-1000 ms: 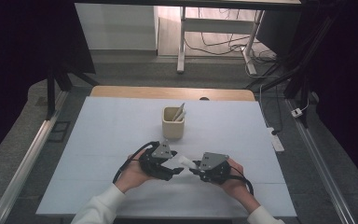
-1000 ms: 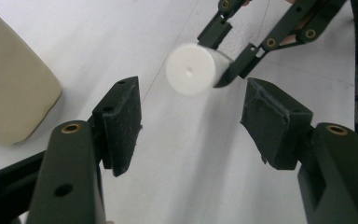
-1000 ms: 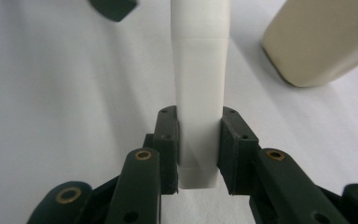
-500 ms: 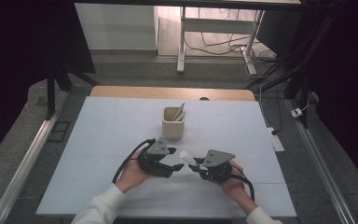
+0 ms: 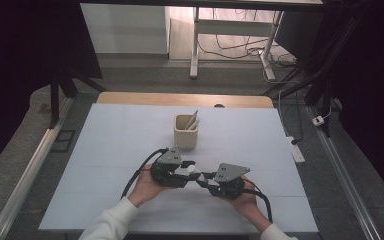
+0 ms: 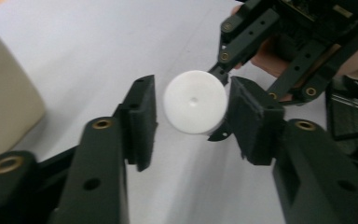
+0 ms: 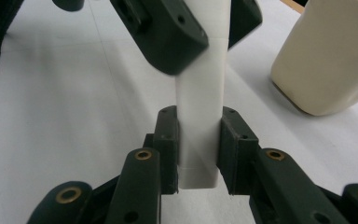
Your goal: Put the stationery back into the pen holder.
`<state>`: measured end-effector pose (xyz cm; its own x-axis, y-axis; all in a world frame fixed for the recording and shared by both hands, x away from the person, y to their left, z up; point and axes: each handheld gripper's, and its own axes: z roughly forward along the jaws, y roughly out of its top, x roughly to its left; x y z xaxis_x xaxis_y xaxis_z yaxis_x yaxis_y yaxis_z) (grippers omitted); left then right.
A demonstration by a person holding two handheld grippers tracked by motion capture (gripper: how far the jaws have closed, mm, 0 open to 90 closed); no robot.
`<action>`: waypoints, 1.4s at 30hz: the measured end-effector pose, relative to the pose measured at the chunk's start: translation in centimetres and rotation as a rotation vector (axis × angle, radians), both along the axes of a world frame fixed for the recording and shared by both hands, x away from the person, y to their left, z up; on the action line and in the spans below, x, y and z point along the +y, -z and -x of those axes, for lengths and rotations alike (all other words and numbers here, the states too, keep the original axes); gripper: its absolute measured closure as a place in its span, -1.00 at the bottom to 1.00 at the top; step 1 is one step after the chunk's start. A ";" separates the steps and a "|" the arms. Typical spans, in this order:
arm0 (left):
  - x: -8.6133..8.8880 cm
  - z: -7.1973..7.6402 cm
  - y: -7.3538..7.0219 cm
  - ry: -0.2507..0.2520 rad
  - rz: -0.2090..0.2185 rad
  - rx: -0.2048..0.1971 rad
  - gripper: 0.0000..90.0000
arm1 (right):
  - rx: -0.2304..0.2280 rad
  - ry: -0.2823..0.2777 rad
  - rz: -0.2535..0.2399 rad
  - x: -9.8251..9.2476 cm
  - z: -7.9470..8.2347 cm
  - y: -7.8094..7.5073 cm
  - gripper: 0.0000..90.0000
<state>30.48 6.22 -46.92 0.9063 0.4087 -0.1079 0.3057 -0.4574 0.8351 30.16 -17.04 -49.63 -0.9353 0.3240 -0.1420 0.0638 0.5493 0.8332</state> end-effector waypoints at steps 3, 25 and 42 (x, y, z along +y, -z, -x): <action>-0.1 -0.1 0.1 0.009 0.000 0.014 0.31 | -0.002 -0.002 0.009 0.0 0.0 0.1 0.55; 0.2 0.2 -0.6 0.006 -0.007 0.016 0.46 | 0.027 0.011 -0.001 -0.2 -0.3 0.5 0.34; 2.1 0.4 -1.7 -0.057 0.007 -0.022 0.46 | 0.089 0.175 -0.079 -4.3 -0.9 -0.1 -0.08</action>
<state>30.11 8.28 -45.20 0.8836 0.4592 -0.0912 0.3125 -0.4336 0.8452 31.11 -21.31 -49.49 -0.8714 0.4896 -0.0293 0.2275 0.4563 0.8602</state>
